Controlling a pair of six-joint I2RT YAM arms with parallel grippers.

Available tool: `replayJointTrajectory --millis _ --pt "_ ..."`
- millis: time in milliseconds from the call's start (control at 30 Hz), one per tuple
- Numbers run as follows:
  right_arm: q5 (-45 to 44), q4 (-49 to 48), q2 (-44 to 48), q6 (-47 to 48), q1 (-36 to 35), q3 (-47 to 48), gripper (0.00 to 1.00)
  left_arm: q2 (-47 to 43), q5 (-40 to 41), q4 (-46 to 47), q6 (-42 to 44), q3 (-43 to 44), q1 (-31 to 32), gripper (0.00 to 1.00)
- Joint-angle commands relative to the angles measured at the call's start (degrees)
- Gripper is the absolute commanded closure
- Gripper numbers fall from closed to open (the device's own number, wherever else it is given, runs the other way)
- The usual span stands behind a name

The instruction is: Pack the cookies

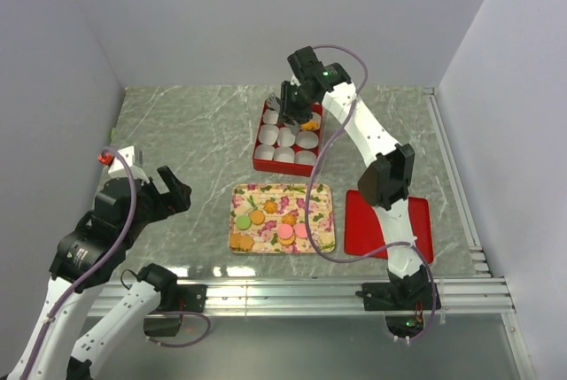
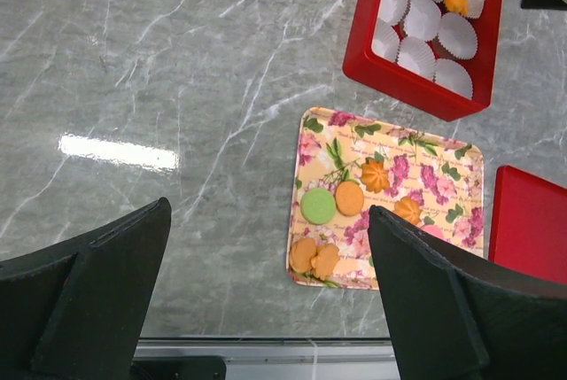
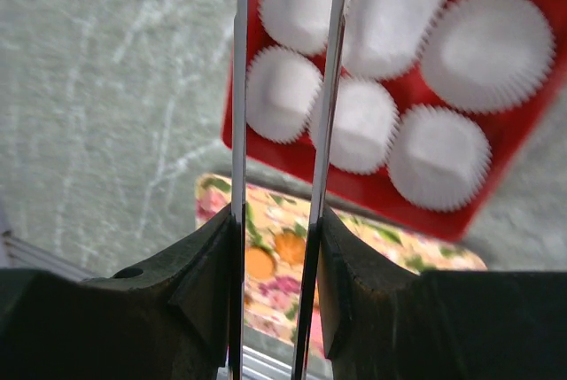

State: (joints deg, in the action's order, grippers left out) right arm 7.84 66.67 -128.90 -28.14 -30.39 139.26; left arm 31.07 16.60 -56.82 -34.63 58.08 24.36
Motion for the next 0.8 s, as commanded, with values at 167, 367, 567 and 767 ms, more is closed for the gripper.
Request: replayJointTrajectory --millis 167,367,567,767 --pt "7.4 -13.0 -4.0 -1.6 2.7 3.3 0.68 2.4 -0.6 1.8 0.8 -0.1 -0.7 0.0" --pt "8.5 -14.5 -7.2 -1.3 4.5 4.7 0.68 3.4 -1.1 2.1 1.2 -0.3 -1.3 0.0" --pt "8.1 -14.4 -6.3 1.1 4.6 2.4 0.68 4.2 -1.5 2.1 1.4 -0.3 -2.8 0.01" --pt "7.3 -13.7 -4.3 2.7 4.6 2.9 0.68 4.3 -1.7 2.3 1.5 -0.3 -4.4 0.0"
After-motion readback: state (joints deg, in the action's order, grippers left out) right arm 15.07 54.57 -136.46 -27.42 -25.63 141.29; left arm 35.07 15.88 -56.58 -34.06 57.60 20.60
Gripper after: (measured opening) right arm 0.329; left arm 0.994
